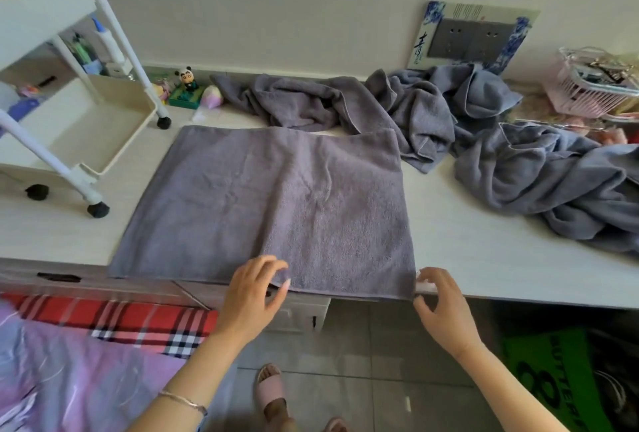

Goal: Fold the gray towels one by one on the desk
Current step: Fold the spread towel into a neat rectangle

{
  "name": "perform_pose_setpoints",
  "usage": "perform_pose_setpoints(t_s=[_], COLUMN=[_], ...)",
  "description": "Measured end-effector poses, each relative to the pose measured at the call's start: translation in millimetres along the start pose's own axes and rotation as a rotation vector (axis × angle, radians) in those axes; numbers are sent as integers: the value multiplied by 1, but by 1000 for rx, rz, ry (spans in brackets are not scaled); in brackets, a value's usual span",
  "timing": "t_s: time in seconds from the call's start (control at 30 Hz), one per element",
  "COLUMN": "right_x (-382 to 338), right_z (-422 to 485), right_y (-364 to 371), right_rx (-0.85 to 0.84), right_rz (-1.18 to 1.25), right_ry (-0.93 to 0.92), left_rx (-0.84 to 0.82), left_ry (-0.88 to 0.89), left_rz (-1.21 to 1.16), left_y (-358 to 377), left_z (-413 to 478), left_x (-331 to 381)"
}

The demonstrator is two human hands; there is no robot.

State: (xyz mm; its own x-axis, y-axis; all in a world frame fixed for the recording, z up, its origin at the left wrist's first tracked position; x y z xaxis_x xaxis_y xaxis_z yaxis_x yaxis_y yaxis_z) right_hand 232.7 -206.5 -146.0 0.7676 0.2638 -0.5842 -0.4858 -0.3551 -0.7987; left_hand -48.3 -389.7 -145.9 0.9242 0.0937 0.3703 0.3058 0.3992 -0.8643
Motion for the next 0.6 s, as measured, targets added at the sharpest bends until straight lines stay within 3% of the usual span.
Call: perform_pose_setpoints(t_s=[0.07,0.13,0.33,0.47,0.6], right_x=[-10,-23,-49,-51,-18], right_z=[15,36,105,108,95], right_y=[-1,1,13,-9,-13], right_rx=[28,38,19,238,261], right_rz=[271,443,416,393,258], right_ry=[195,373,526,351,444], left_rx=[71,42,-333,-357,-397], left_ry=[-124,-269,-587,-582,-480], left_rz=[-56,-63,50,61,99], left_y=[-7,-8,14,20,29], left_z=[14,30,65,76,78], left_x=[-4,-16,-53,-49,-32])
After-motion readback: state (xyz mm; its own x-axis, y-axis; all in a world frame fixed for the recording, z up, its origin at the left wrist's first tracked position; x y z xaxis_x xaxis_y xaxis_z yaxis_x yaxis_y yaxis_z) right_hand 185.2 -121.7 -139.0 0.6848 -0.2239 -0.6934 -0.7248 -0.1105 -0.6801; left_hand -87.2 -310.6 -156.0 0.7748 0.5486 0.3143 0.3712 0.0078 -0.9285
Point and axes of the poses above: each hand's wrist, its own z-axis towards the middle knuckle, its own y-axis out of the palm, x = y × z, the point moved 3 cm from there along z, towards the middle knuckle, and after that the axes turned 8 degrees about y, right-handed, at the moved point
